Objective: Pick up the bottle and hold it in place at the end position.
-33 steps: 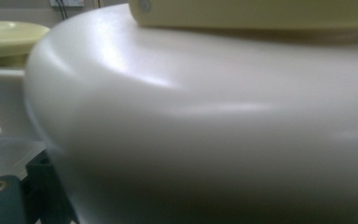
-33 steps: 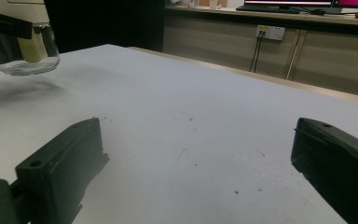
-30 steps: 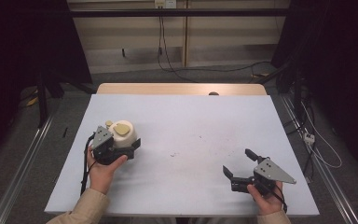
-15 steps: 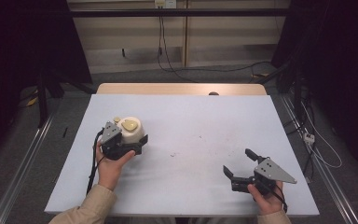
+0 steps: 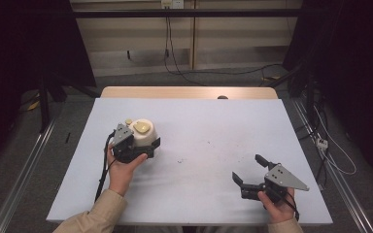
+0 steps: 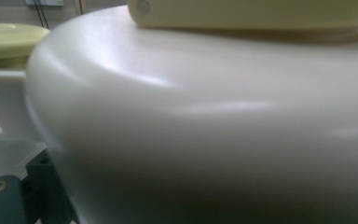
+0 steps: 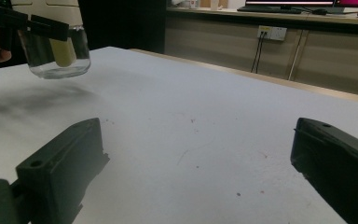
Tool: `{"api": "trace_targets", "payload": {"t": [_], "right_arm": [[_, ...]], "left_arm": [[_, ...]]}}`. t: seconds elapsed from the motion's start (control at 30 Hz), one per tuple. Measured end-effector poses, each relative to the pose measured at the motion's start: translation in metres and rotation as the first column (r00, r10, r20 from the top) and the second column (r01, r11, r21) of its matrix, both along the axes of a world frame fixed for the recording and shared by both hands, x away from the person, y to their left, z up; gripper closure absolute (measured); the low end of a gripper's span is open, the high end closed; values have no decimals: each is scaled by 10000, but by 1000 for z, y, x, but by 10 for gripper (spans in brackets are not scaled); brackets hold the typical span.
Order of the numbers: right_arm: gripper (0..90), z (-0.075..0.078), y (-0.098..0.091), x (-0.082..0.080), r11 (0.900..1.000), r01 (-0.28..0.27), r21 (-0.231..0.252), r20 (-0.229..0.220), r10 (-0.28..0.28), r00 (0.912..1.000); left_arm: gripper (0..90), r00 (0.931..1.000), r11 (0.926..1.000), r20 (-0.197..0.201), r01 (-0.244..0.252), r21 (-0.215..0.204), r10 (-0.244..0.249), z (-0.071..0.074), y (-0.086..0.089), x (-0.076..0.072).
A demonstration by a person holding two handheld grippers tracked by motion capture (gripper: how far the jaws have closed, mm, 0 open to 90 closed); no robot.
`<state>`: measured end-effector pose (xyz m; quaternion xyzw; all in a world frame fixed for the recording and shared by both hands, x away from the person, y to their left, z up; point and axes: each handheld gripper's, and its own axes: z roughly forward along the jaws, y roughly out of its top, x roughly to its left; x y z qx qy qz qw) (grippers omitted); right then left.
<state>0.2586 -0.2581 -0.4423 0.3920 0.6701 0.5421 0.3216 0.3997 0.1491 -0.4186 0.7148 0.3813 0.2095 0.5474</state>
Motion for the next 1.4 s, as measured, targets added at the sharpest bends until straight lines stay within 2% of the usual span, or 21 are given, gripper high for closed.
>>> {"api": "trace_targets", "payload": {"t": [0.17, 0.3, 0.67, 1.17, 1.4], "right_arm": [[20, 0, 0, 1, 10000, -19, 14, 4, 19, 10000], [21, 0, 0, 1, 10000, -54, 23, -28, 54, 10000], [22, 0, 0, 1, 10000, -58, 26, -35, 58, 10000], [23, -1, -1, 1, 10000, -42, 59, -55, 43, 10000], [23, -1, -1, 1, 10000, -13, 55, -80, 13, 10000]], "left_arm": [[53, 9999, 9999, 21, 114, -67, -114, 1, -8, 3], [53, 9997, 9996, 35, 257, 67, -258, 1, -14, 5], [53, 9990, 9989, -41, 453, -93, -454, 1, -27, 9], [53, 9972, 9971, 16, 744, 144, -744, 1, -43, 15], [53, 9964, 9964, -12, 847, 78, -847, 1, -50, 17]]}}
